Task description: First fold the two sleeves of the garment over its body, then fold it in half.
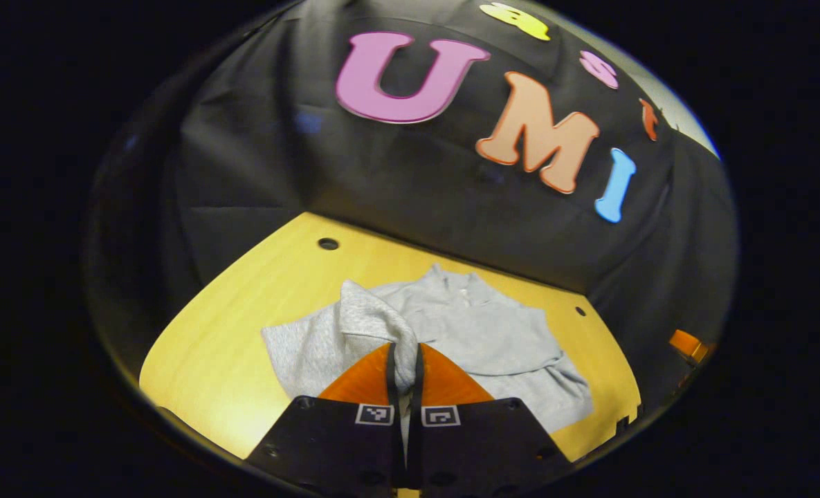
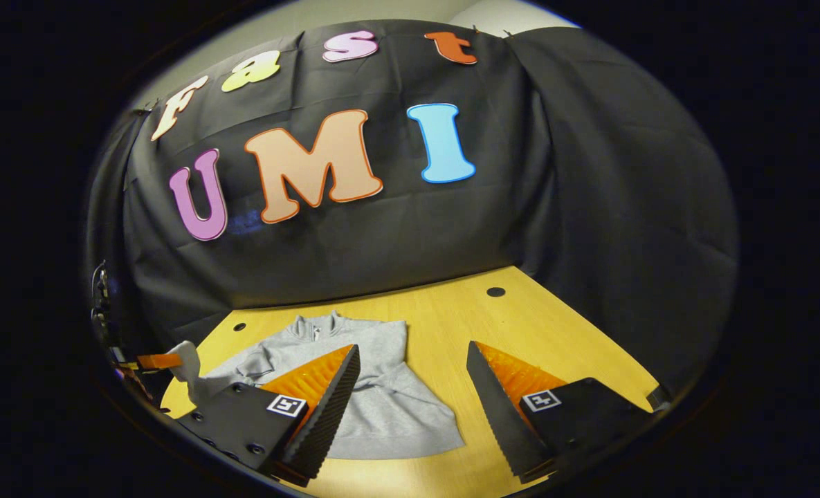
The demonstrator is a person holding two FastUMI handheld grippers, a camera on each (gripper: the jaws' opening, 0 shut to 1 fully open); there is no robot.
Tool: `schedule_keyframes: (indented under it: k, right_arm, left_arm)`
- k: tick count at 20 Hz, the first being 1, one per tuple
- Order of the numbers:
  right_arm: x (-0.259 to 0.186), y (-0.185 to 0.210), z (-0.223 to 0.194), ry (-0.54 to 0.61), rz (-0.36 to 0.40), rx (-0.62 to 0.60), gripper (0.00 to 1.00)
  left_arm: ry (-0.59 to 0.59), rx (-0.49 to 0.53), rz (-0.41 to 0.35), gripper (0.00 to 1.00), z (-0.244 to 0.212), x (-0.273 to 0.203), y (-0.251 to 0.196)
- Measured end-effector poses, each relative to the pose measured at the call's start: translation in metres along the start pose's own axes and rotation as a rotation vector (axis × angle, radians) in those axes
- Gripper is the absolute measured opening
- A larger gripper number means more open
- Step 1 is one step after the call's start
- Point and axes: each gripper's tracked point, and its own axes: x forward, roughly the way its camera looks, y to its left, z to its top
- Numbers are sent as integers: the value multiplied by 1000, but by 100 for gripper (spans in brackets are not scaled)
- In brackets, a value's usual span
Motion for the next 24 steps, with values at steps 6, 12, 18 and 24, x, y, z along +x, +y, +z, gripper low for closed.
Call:
schedule_keyframes:
  k: [6, 12, 18, 24]
  right_arm:
    - [-15, -25, -13, 22, -47, 53, 92]
    - [-19, -28, -18, 41, -49, 63, 93]
    - [-14, -32, -23, 67, -28, 89, 93]
    - [-6, -45, -31, 110, -25, 95, 97]
  left_arm:
    - [-13, 92, -229, 0, 21, 46, -128]
    - [-26, 138, -396, 0, 30, 82, -249]
    - [-14, 182, -465, 0, 18, 127, -324]
    - [53, 155, -438, 0, -17, 188, -343]
